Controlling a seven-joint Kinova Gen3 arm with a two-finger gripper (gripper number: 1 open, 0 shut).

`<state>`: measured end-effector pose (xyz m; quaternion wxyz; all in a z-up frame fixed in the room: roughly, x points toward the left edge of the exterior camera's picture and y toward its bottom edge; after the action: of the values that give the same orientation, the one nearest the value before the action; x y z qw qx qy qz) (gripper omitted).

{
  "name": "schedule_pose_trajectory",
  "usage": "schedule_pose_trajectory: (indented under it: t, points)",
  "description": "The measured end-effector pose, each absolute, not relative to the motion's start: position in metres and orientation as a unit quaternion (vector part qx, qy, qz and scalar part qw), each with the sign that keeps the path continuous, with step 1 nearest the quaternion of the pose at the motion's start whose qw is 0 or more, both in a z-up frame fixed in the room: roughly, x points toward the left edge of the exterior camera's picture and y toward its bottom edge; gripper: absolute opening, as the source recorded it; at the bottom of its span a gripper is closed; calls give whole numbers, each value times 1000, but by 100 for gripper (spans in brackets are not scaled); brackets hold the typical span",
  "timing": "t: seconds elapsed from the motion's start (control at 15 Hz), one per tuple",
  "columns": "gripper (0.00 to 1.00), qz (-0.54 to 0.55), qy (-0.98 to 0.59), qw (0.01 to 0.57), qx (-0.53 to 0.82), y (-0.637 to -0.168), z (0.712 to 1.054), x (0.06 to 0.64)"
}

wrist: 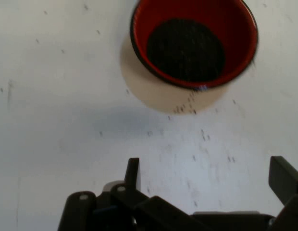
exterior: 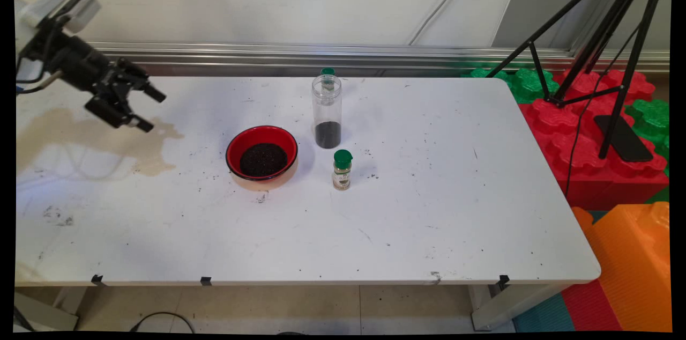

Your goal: Pick up the black seasoning powder from the table

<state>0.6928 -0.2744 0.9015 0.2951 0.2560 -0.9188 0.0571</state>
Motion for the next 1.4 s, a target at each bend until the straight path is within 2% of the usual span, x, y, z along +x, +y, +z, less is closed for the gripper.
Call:
schedule_pose_trajectory:
  t: [0.67,1.4]
  points:
    - [100,74,-908,316,265,-324,896,640]
    - [100,90,-898,346,258,-369,869,589]
